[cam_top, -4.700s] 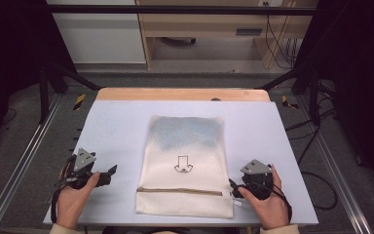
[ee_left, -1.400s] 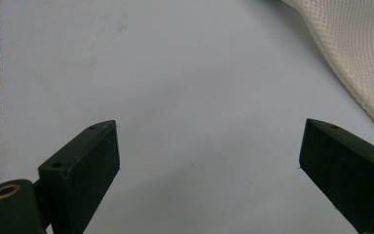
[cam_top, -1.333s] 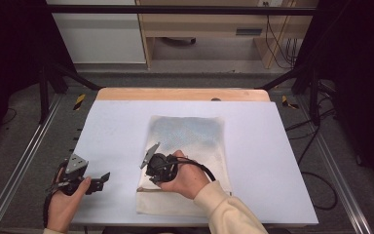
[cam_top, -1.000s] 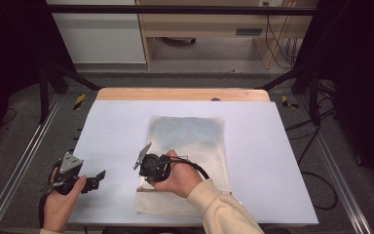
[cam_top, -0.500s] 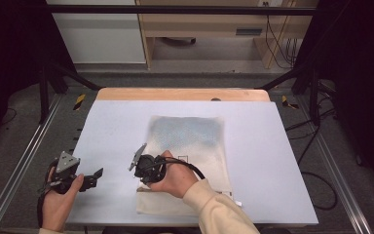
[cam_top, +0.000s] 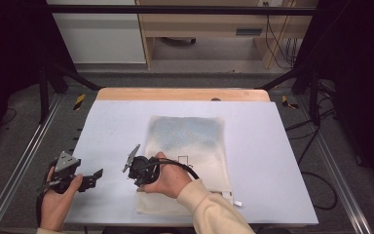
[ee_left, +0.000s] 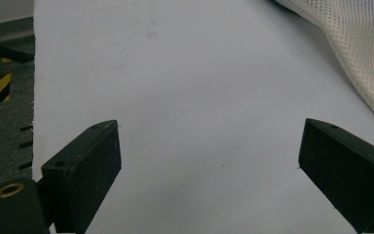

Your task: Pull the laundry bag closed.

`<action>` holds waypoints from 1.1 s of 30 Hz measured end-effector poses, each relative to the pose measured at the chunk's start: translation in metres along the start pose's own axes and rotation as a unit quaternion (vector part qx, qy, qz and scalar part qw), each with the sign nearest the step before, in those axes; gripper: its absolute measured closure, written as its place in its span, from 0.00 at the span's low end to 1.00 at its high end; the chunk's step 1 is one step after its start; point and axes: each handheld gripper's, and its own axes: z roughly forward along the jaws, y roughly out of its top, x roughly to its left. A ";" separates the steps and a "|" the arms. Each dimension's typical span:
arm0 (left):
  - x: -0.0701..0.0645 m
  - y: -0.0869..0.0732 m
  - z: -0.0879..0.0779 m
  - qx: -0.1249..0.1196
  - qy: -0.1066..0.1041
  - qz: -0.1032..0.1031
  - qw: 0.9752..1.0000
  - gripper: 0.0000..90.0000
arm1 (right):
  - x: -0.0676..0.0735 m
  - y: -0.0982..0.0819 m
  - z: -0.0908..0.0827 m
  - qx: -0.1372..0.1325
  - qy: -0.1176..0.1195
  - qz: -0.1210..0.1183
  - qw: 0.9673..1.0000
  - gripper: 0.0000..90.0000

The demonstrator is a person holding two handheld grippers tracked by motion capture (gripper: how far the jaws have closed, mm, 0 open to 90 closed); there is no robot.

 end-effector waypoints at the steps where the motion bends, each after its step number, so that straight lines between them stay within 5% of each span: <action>1: 0.000 0.000 0.000 0.000 -0.001 -0.001 1.000 0.09 | 0.000 0.000 0.001 0.002 0.001 0.001 1.000 0.90; 22: 0.000 -0.001 0.001 0.004 -0.006 -0.008 1.000 0.09 | 0.000 -0.007 0.025 0.030 0.021 0.015 0.999 0.79; 33: -0.003 0.000 0.001 0.008 -0.012 -0.005 1.000 0.09 | -0.002 -0.006 0.032 0.038 0.027 0.019 0.999 0.91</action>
